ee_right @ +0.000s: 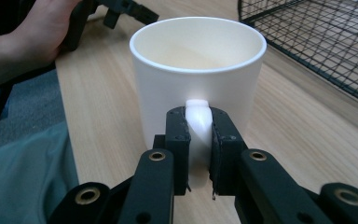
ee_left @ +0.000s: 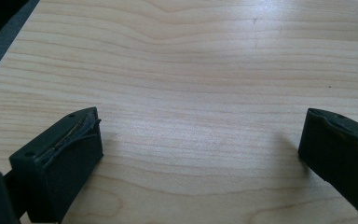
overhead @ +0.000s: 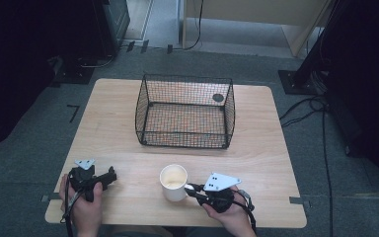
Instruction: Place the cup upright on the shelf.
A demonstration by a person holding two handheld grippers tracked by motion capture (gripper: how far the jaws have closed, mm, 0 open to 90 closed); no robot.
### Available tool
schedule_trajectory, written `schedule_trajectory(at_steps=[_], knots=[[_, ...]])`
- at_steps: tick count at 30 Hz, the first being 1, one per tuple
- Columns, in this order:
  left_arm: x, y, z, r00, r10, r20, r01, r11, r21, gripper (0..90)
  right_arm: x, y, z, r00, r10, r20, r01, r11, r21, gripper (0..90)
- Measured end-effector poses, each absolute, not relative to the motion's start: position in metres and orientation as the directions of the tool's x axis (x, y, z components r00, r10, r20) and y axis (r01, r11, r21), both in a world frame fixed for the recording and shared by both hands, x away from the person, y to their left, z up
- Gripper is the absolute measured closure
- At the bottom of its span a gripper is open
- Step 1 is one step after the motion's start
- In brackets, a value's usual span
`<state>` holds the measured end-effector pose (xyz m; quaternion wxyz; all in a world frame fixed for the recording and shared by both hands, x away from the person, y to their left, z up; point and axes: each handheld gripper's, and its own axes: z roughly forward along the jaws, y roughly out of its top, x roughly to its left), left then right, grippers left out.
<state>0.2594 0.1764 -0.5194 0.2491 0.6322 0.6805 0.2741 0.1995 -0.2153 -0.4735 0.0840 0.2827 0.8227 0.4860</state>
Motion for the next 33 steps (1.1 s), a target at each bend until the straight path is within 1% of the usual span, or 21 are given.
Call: schedule_trajectory(at_steps=[7,33], knots=[[0.259,0.176,-0.519,-0.074,0.997,0.009,0.725,0.048,0.687,0.0,0.206,-0.22,-0.462,-0.816,0.559,0.149,0.384,0.331,0.862,80.7],[0.259,0.176,-0.519,-0.075,0.997,0.009,0.725,0.048,0.687,0.0,0.235,-0.228,-0.41,-0.803,0.579,0.141,0.357,0.277,0.892,80.7]])
